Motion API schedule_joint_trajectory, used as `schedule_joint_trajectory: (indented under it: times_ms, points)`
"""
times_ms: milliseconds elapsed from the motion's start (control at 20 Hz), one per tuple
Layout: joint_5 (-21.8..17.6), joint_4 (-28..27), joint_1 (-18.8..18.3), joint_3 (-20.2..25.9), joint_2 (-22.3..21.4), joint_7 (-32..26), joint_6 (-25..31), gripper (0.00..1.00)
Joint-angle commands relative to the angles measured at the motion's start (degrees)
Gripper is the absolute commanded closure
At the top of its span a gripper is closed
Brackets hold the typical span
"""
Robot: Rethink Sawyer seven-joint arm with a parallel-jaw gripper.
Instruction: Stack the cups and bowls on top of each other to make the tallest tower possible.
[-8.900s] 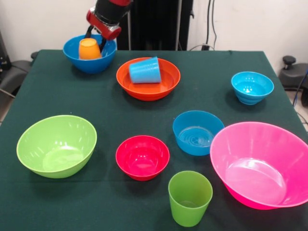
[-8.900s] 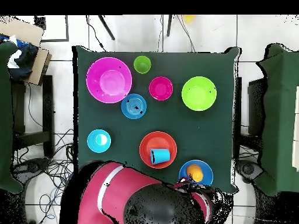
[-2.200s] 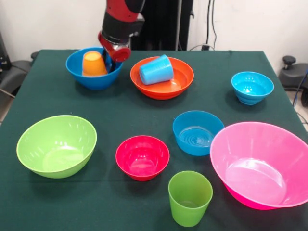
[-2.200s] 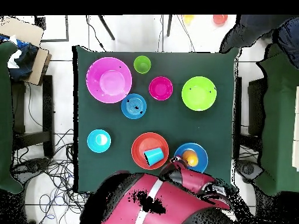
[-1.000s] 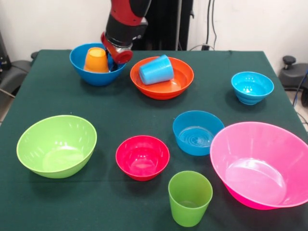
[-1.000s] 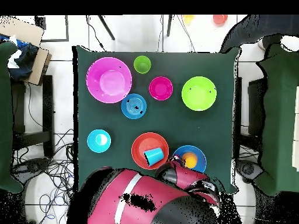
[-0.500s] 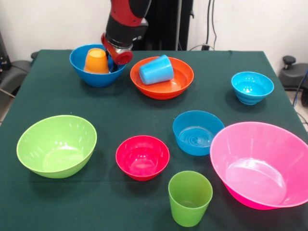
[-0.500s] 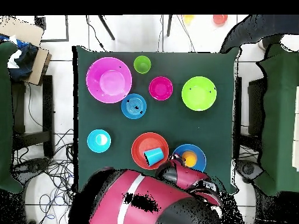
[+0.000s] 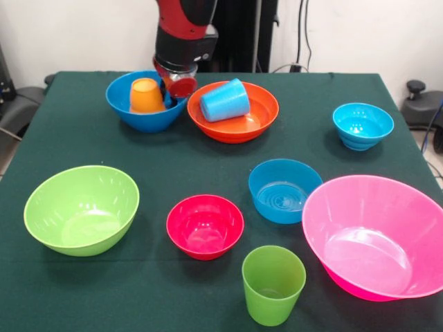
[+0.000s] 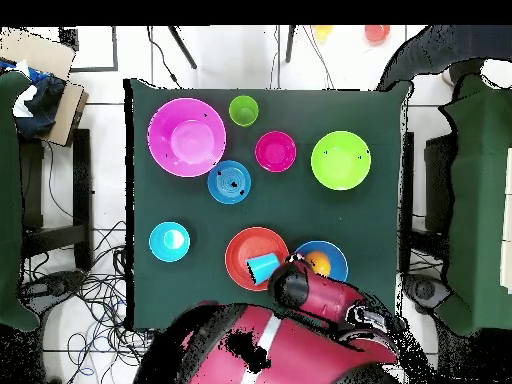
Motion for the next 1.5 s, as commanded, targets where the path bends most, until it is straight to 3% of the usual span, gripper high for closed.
schedule_joint_trajectory:
  times_ms: [50, 300, 1150, 1500]
  points:
    - [4.2, -4.3, -1.9, 13.7, -4.6, 2.5, 11.7, 0.00]
    - [5.1, -4.6, -2.7, 14.8, -5.6, 2.3, 13.7, 0.00]
    - [7.6, -8.7, 0.0, 12.9, -3.3, 4.6, 14.6, 0.00]
    - [7.2, -6.7, -0.2, 13.1, -4.7, 3.3, 15.4, 0.00]
